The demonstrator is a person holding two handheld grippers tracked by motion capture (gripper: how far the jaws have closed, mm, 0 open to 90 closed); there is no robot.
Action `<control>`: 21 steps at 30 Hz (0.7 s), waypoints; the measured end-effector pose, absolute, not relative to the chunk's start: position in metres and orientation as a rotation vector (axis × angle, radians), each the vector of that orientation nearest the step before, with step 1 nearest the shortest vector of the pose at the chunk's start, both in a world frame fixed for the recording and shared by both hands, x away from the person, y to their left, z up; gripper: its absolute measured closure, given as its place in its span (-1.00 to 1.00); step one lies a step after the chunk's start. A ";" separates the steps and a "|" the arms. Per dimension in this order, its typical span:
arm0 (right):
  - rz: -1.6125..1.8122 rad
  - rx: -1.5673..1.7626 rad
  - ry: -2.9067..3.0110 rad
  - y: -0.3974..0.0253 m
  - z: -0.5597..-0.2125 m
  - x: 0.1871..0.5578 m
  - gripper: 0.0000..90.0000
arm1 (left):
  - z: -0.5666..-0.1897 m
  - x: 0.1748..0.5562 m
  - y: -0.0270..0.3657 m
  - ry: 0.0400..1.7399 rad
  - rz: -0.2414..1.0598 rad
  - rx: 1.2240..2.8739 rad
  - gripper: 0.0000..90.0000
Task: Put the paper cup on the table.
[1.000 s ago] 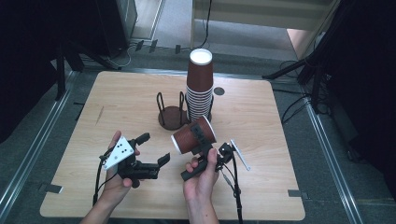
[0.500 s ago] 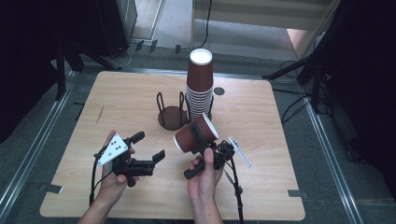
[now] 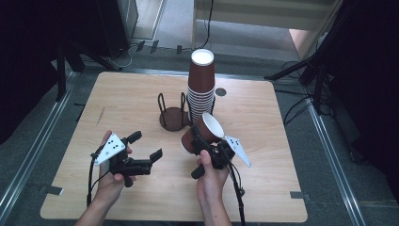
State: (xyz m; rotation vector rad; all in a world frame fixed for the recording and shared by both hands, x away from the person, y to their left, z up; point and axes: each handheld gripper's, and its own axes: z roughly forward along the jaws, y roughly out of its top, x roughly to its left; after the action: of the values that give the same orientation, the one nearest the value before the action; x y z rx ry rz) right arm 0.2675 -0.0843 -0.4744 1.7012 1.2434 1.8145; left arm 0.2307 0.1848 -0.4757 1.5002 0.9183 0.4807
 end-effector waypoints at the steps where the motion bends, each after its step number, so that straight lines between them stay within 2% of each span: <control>1: 1.796 1.683 1.248 -0.084 -0.474 0.268 -0.74 | -0.476 0.231 0.186 0.920 0.487 1.500 -1.00; 13: 1.688 1.541 1.338 -0.097 -0.471 0.270 -0.75 | -0.481 0.234 0.195 0.961 0.509 1.528 -1.00; 21: 1.661 1.447 1.383 -0.099 -0.473 0.273 -0.74 | -0.490 0.239 0.213 1.023 0.593 1.560 -1.00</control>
State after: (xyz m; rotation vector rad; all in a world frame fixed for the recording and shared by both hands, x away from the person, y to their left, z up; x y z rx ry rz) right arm 0.2725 -0.0994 -0.4735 1.4465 1.3828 1.6611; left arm 0.2395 0.2130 -0.4900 1.5604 1.0226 0.5931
